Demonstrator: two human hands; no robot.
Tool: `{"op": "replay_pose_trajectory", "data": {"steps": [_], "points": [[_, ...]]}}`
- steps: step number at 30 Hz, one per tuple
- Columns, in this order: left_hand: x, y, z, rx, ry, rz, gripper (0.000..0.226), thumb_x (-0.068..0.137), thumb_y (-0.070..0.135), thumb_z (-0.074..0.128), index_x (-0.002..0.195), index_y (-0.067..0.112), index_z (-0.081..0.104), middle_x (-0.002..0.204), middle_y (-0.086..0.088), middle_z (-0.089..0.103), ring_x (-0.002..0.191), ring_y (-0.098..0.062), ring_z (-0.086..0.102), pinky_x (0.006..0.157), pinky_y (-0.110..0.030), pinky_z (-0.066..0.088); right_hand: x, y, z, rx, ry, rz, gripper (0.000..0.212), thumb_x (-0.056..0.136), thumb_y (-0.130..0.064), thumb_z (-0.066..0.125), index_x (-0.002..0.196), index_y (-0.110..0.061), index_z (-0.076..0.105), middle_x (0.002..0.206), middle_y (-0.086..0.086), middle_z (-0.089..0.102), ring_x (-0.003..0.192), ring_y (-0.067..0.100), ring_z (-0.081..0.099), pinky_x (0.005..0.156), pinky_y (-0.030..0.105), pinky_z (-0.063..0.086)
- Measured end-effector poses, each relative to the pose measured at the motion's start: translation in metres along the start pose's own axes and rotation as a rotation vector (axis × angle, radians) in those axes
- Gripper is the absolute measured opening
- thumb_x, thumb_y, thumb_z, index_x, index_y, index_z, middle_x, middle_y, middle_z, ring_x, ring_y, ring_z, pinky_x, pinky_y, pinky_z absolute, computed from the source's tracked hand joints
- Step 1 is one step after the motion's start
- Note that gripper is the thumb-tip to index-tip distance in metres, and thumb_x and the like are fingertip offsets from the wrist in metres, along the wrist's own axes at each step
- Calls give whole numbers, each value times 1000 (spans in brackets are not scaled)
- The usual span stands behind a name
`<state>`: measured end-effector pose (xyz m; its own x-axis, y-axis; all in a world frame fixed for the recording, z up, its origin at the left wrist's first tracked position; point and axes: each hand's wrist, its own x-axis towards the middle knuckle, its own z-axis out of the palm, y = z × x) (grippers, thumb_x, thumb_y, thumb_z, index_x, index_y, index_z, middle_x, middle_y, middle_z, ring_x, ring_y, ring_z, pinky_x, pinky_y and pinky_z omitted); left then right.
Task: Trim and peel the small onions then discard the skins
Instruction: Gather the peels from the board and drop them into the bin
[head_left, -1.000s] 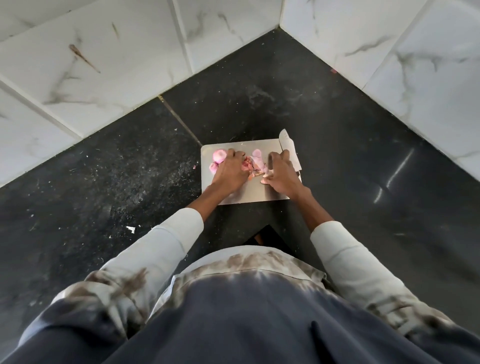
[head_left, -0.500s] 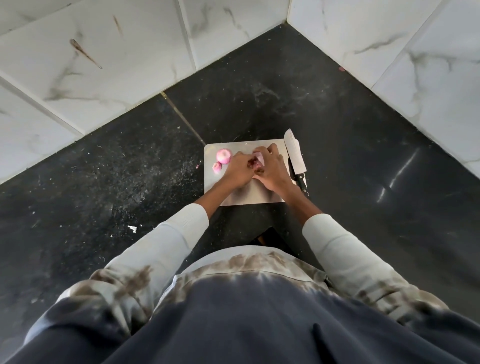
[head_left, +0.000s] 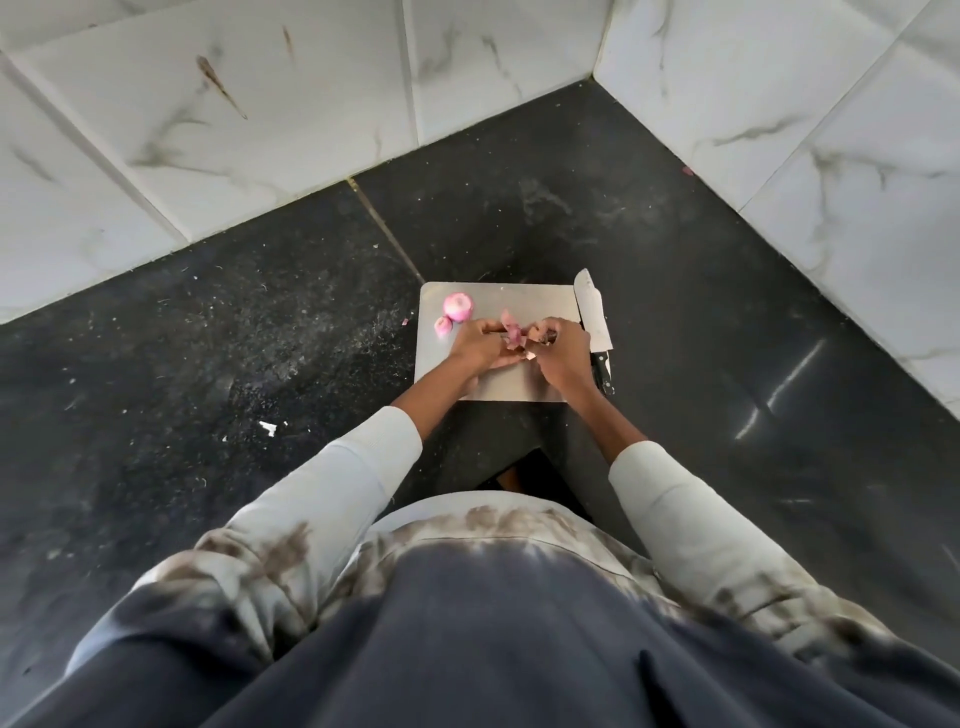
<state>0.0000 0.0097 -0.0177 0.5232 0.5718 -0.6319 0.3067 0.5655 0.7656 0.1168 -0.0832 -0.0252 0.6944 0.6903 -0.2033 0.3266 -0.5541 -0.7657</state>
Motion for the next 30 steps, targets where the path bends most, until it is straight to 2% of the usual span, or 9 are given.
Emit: {"op": "replay_pose_trajectory", "data": {"steps": [4, 8, 12, 15, 18, 21, 23, 26, 30], "points": [[-14, -13, 2, -79, 61, -59, 18, 110, 3, 53, 118, -2, 68, 112, -20, 78, 96, -31, 80, 91, -42, 66, -22, 5, 1, 158, 0, 101, 6, 88, -15, 85, 89, -11, 80, 98, -5, 81, 92, 12, 74, 83, 30, 61], [-29, -22, -1, -98, 51, -54, 25, 112, 8, 50, 130, -1, 66, 113, -21, 79, 99, -33, 81, 87, -41, 67, -45, 4, -5, 416, 22, 237, 11, 92, -15, 82, 101, -8, 82, 98, -1, 81, 85, 15, 74, 70, 28, 62], [-40, -26, -5, 70, 142, 23, 14, 107, 3, 55, 117, 4, 64, 115, -20, 77, 97, -35, 80, 66, -29, 67, -62, 8, -11, 607, 5, 316, 26, 94, -13, 80, 117, -3, 78, 107, 11, 81, 90, 19, 77, 79, 31, 65], [-35, -30, -9, 333, 209, 165, 11, 102, 14, 67, 110, 9, 64, 111, -14, 76, 93, -30, 78, 82, -40, 67, -69, 3, -17, 759, 36, 369, 28, 94, -9, 78, 119, 3, 74, 102, 9, 79, 85, 14, 74, 78, 21, 61], [-24, -33, -12, 675, 231, 363, 42, 95, 31, 79, 128, 12, 59, 127, -7, 63, 110, -24, 65, 98, -40, 58, -71, -10, -25, 860, 57, 413, 14, 96, -6, 74, 109, -3, 76, 102, 4, 78, 89, 9, 75, 77, 17, 59], [-16, -31, -9, 930, 102, 500, 66, 92, 22, 82, 149, 14, 51, 146, -13, 49, 129, -33, 57, 112, -47, 50, -74, -18, -30, 917, 89, 428, 5, 94, -4, 75, 96, -9, 76, 101, 5, 78, 91, 11, 75, 84, 21, 60], [-14, -30, -9, 1043, 51, 579, 55, 92, 9, 81, 144, 11, 61, 140, -11, 54, 124, -33, 61, 106, -44, 55, -77, -21, -31, 950, 99, 426, 6, 94, -3, 75, 96, -8, 75, 101, 6, 77, 92, 12, 75, 91, 25, 59], [-10, -33, -12, 1092, 42, 655, 25, 94, 0, 75, 118, 8, 78, 120, -8, 65, 107, -27, 67, 93, -39, 62, -82, -19, -30, 979, 117, 431, 8, 93, -3, 75, 100, -7, 75, 103, 7, 77, 97, 16, 75, 107, 33, 55], [-6, -27, -17, 1076, 56, 673, 18, 96, -3, 69, 107, 7, 80, 111, -9, 72, 100, -25, 69, 91, -39, 62, -86, -17, -31, 1049, 148, 449, 11, 91, -4, 78, 102, -5, 76, 104, 8, 78, 104, 19, 74, 116, 38, 49]]}}
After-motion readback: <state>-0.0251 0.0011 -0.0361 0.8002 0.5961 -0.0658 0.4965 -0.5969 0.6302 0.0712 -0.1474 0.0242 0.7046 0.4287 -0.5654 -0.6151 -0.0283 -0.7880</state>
